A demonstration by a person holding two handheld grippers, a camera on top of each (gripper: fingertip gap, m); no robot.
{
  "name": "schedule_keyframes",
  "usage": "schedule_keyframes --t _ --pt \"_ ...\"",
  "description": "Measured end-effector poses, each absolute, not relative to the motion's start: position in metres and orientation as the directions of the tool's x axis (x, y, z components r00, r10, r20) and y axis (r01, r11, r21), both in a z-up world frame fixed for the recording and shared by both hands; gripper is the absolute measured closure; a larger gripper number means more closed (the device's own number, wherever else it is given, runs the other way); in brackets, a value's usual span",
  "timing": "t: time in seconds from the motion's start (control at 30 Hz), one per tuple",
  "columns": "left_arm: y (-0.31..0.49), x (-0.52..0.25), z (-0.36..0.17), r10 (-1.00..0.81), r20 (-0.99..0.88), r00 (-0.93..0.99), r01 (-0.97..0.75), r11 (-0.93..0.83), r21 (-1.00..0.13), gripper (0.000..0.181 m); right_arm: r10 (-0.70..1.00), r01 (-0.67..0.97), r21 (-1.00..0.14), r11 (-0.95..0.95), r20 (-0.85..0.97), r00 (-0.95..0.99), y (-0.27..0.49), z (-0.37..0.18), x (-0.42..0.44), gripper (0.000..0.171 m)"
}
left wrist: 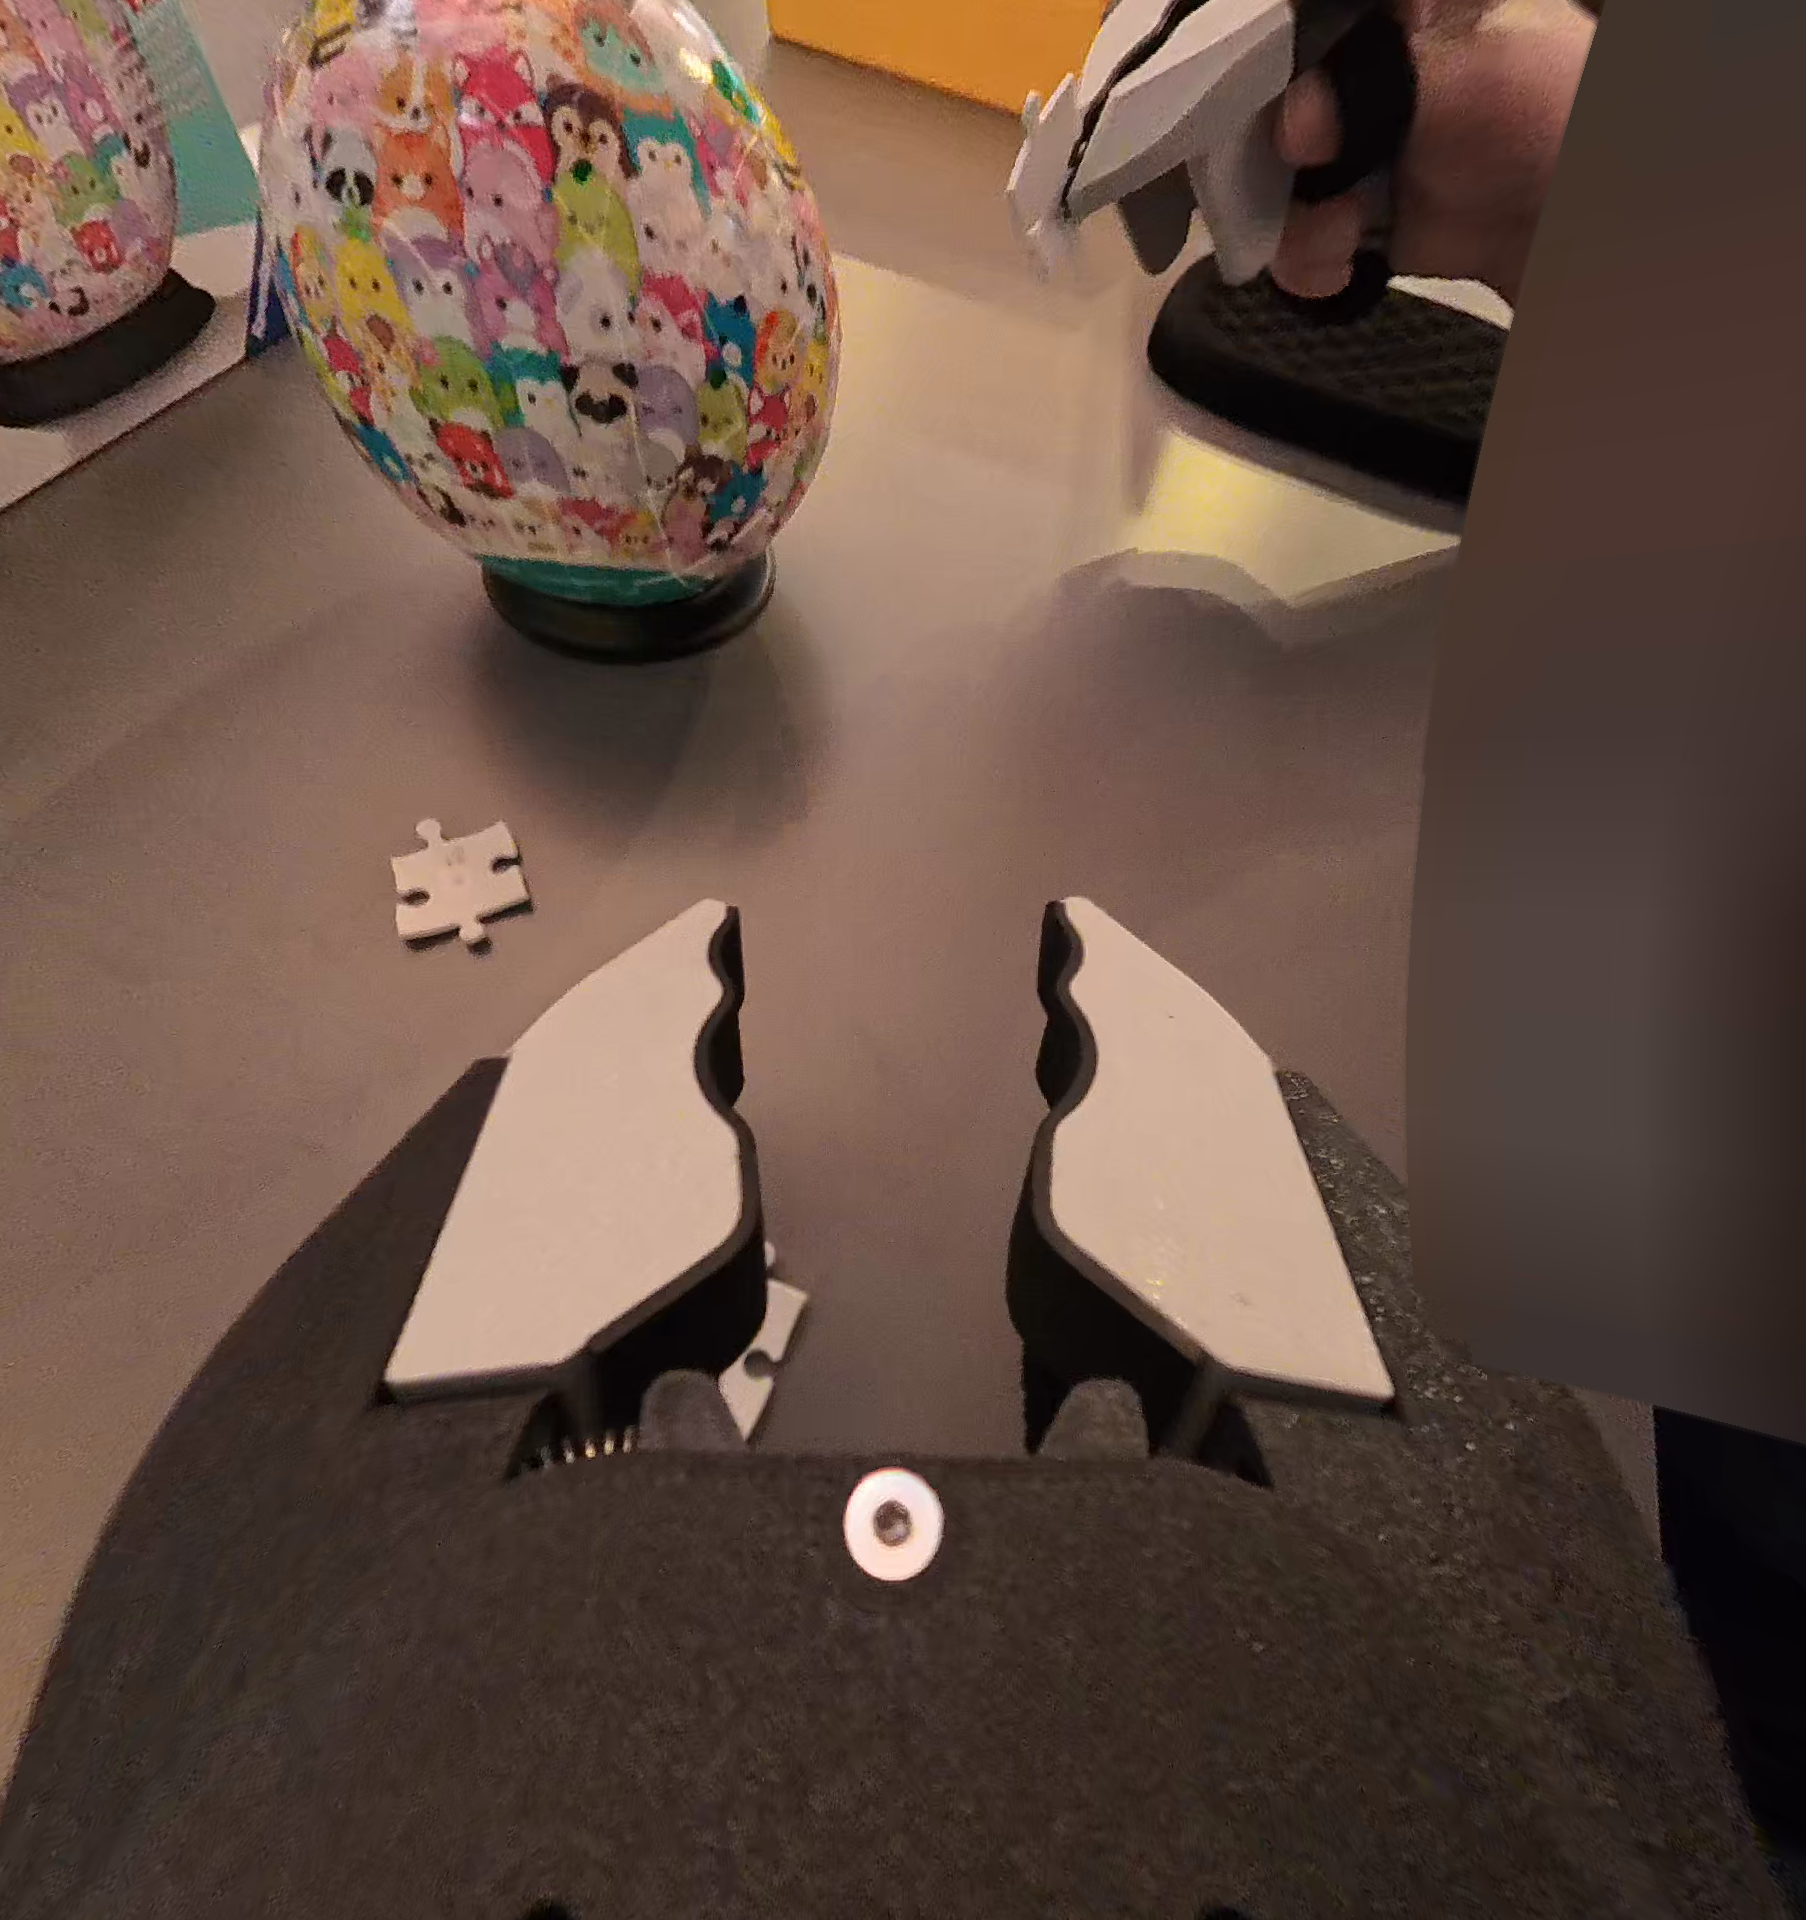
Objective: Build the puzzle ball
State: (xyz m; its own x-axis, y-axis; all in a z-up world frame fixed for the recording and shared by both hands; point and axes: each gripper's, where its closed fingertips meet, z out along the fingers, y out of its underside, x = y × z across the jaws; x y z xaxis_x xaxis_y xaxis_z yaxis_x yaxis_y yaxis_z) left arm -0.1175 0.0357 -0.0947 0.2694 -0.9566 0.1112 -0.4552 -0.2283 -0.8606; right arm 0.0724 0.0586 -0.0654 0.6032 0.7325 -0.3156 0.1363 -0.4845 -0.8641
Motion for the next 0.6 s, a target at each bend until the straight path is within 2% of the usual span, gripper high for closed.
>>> schedule_keyframes --t 0.2,0.4,0.6 --pt "0.028 -0.096 -0.101 -0.937 0.201 0.286 -0.427 -0.312 -0.848 0.134 0.733 0.187 -0.814 -0.55 -0.363 0.575 0.062 -0.082 0.082 0.168" --pt "0.004 -0.059 -0.103 -0.894 0.297 0.335 -0.334 -0.407 -0.85 0.137 0.691 0.082 -0.734 -0.674 -0.587 0.423 0.041 -0.086 0.053 0.168" --pt "-0.002 -0.037 -0.099 -0.843 0.113 0.525 -0.292 -0.303 -0.907 0.138 0.545 0.049 -0.559 -0.828 -0.78 0.308 0.013 -0.095 0.029 0.169"
